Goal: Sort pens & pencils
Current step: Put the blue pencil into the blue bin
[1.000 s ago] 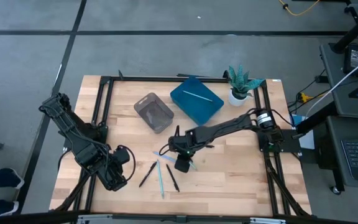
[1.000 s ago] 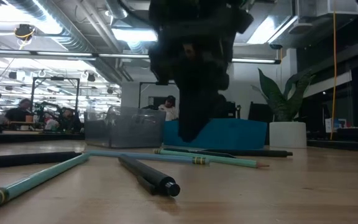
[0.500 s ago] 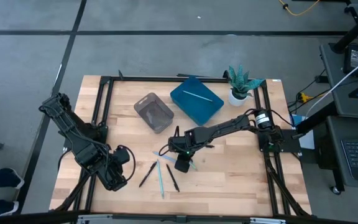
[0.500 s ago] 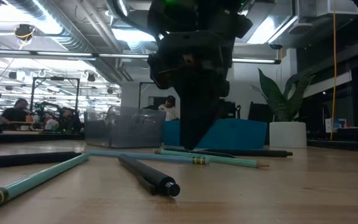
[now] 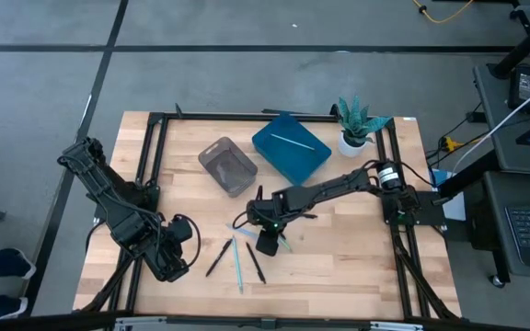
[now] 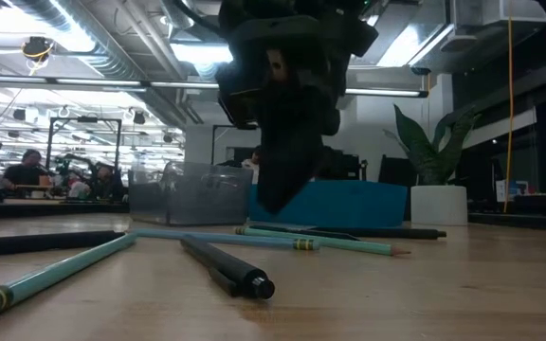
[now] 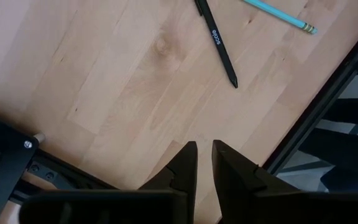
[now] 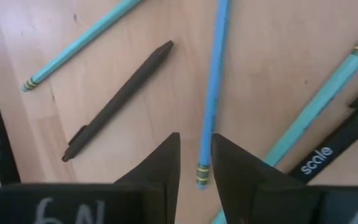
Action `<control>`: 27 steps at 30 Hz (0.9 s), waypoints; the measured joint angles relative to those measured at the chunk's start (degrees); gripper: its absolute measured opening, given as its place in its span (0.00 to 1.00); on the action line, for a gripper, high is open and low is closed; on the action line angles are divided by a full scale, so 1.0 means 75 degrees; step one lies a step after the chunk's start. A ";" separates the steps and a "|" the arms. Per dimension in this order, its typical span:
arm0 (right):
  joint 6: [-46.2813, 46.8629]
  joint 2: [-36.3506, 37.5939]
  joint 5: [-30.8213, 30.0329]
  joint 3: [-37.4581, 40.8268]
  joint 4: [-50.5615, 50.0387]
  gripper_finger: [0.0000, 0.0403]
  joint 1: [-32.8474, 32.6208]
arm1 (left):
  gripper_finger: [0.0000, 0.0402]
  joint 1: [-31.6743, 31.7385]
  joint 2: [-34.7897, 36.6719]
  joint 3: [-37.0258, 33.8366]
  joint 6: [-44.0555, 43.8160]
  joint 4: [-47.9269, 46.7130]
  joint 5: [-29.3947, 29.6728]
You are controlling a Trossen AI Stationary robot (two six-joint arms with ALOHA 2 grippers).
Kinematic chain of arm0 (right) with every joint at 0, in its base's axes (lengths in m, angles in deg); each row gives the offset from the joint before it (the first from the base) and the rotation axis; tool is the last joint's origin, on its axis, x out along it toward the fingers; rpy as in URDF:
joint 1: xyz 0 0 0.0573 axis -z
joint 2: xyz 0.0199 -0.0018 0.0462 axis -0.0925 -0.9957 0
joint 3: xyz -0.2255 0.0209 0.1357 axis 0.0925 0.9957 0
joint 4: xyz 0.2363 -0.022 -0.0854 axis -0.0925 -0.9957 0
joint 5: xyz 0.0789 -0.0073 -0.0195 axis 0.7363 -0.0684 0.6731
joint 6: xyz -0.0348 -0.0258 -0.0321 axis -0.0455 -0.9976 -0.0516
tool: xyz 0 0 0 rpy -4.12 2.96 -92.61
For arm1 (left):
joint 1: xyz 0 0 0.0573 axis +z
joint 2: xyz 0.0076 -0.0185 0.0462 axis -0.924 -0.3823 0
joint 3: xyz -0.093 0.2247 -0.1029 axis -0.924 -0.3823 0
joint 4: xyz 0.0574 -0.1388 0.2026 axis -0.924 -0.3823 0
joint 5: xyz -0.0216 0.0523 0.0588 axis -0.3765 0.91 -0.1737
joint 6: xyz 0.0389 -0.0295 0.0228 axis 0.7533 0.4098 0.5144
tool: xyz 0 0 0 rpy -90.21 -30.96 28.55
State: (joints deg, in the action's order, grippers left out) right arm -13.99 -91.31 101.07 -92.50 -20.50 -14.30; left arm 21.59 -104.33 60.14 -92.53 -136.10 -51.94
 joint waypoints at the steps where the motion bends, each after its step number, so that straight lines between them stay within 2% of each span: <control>1: 0.0000 -0.0003 0.0000 0.0000 0.0025 0.23 -0.0033 | 0.11 0.0000 0.0000 0.0000 0.0003 0.0000 0.0003; 18: -0.0098 0.0006 0.0180 0.0000 0.0078 0.23 -0.0154 | 0.11 -0.0001 0.0001 0.0000 0.0000 0.0000 0.0003; 27: -0.0378 -0.0037 -0.0168 -0.0003 0.0076 0.23 -0.0228 | 0.11 0.0000 0.0002 0.0000 0.0000 0.0002 0.0119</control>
State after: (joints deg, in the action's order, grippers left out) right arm -16.82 -91.59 99.81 -92.53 -19.93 -16.01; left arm 21.59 -104.32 60.14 -92.53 -136.08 -51.05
